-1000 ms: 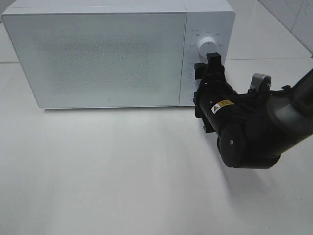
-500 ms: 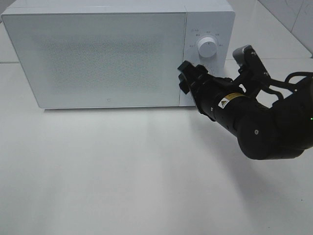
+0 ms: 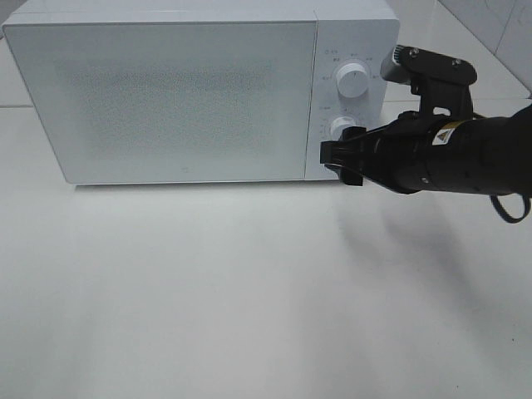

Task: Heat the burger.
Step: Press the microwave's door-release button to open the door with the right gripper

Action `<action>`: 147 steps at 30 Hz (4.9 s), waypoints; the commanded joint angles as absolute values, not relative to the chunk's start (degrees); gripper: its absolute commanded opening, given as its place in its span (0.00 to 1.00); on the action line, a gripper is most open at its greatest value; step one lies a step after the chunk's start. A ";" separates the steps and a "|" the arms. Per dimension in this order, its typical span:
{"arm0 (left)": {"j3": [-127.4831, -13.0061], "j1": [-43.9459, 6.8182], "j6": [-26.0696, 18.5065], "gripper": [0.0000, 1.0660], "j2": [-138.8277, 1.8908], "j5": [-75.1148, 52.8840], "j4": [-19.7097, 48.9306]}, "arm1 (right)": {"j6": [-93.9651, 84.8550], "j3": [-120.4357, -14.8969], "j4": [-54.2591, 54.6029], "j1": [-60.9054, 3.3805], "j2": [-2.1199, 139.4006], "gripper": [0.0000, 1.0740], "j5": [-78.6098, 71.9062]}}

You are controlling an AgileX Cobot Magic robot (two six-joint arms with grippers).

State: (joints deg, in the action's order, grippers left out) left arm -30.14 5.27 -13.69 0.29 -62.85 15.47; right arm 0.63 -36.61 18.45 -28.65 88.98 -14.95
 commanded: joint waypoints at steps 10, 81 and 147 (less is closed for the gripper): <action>-30.02 5.39 -13.35 0.88 1.38 -62.22 15.64 | 0.46 -36.78 3.32 -27.79 68.41 0.61 13.75; -30.02 5.39 -13.35 0.88 1.38 -62.22 15.64 | 1.95 -28.30 -4.13 -8.14 -1.66 0.71 55.00; -30.02 5.39 -13.35 0.88 1.38 -62.22 15.64 | -7.33 -17.36 1.95 -8.65 71.22 0.71 -51.51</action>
